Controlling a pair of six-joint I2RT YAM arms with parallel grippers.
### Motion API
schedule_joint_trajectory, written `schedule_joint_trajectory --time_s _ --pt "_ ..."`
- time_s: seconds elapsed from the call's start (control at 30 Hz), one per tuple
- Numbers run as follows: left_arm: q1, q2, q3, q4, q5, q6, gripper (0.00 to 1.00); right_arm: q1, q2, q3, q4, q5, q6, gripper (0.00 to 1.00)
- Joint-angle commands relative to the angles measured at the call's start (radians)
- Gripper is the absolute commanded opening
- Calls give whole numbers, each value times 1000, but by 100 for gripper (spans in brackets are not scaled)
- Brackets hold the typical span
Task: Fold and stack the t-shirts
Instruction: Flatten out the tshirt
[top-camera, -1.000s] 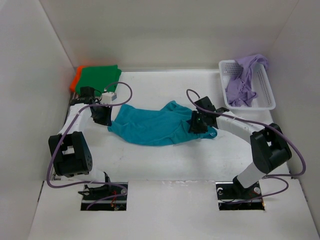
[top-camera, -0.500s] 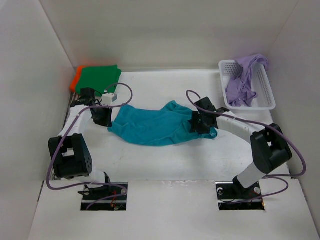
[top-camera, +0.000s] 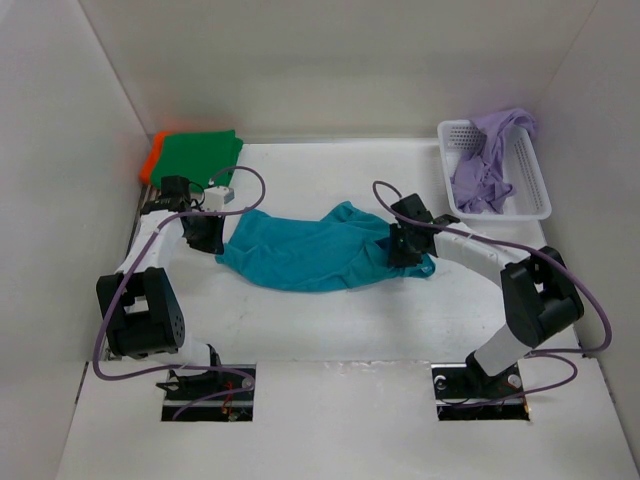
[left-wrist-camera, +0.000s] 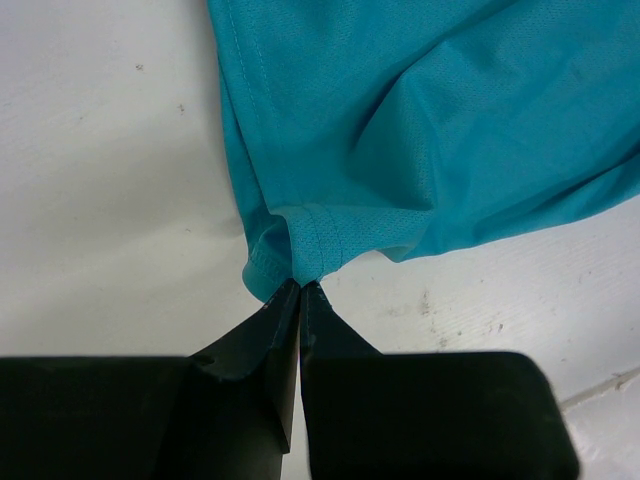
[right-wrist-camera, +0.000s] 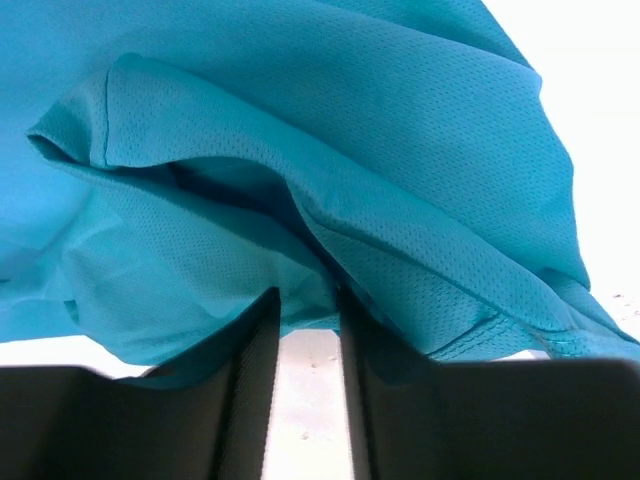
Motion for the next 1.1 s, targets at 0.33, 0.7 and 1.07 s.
schedule_joint_trajectory --time_s 0.33,0.7,1.07 --pt "65 -69 49 8 104 -43 0 -19 -154 32 1 -76 37 0" --pt "219 -158 373 -414 187 126 0 -74 -667 326 -384 1 19 0" --pt "386 -117 1104 -706 336 143 0 99 -733 932 -661 225 22 0"
